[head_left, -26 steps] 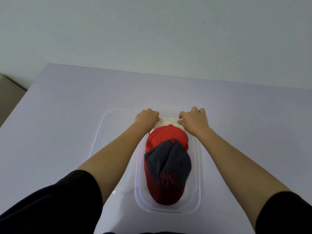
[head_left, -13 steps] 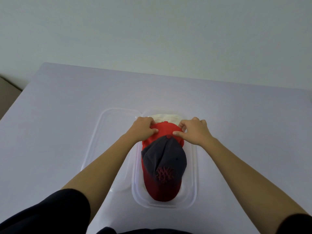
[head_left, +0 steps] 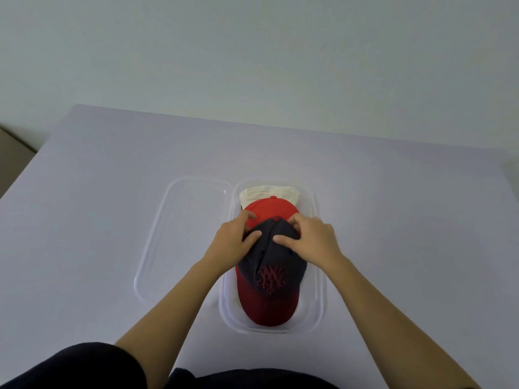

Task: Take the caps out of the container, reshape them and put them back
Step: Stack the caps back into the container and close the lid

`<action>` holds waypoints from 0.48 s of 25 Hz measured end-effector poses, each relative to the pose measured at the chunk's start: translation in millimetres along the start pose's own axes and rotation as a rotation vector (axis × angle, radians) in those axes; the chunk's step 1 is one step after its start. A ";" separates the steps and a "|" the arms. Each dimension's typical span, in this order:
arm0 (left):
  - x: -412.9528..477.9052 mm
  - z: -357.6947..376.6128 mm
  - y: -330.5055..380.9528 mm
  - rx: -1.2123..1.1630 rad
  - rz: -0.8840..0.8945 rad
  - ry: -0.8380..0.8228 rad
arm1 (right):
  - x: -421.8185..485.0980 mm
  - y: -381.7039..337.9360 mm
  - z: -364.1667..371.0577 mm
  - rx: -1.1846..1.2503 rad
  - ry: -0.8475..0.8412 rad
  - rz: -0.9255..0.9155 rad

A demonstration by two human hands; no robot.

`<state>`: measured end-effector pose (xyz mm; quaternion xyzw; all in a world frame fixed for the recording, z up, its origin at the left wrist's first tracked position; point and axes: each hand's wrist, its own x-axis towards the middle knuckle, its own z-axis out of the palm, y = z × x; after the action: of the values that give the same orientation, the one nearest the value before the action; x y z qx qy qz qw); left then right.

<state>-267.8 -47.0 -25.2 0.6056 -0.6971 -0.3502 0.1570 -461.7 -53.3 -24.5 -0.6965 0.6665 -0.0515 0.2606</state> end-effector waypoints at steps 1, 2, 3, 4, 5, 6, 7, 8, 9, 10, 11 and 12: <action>2.4 5.4 0.3 0.051 0.009 0.032 | 0.1 -2.3 6.3 0.025 0.054 0.018; 2.6 10.3 0.7 0.070 0.024 0.069 | -1.5 -3.0 11.7 0.048 0.102 0.019; 1.4 13.8 -0.4 0.048 0.044 0.116 | -4.8 -2.2 15.8 0.053 0.144 0.010; -1.5 14.1 -3.0 0.006 0.063 0.181 | -9.3 -0.8 18.8 0.038 0.178 0.001; -5.1 12.0 -8.6 -0.031 0.061 0.265 | -14.1 1.4 21.1 0.012 0.205 -0.006; -8.6 8.3 -19.4 -0.046 0.019 0.354 | -18.5 4.4 24.1 -0.013 0.227 -0.011; -12.0 2.9 -34.1 -0.032 -0.087 0.424 | -22.5 7.8 27.4 -0.017 0.243 -0.017; -15.1 -3.7 -51.7 -0.005 -0.265 0.445 | -25.8 11.1 30.9 0.006 0.254 -0.024; -18.5 -10.9 -70.3 0.026 -0.483 0.408 | -28.2 13.7 34.3 0.063 0.261 -0.027; -22.7 -17.0 -87.2 0.067 -0.671 0.343 | -30.0 15.7 37.5 0.133 0.271 -0.029; -27.1 -20.9 -100.5 0.110 -0.787 0.287 | -31.4 16.6 40.5 0.192 0.284 -0.029; -30.3 -23.0 -109.4 0.134 -0.840 0.261 | -32.6 17.0 43.5 0.233 0.300 -0.029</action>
<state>-166.1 -27.3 -77.0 0.8843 -0.3860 -0.2582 0.0481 -462.3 -8.9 -60.2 -0.6558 0.6772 -0.2354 0.2366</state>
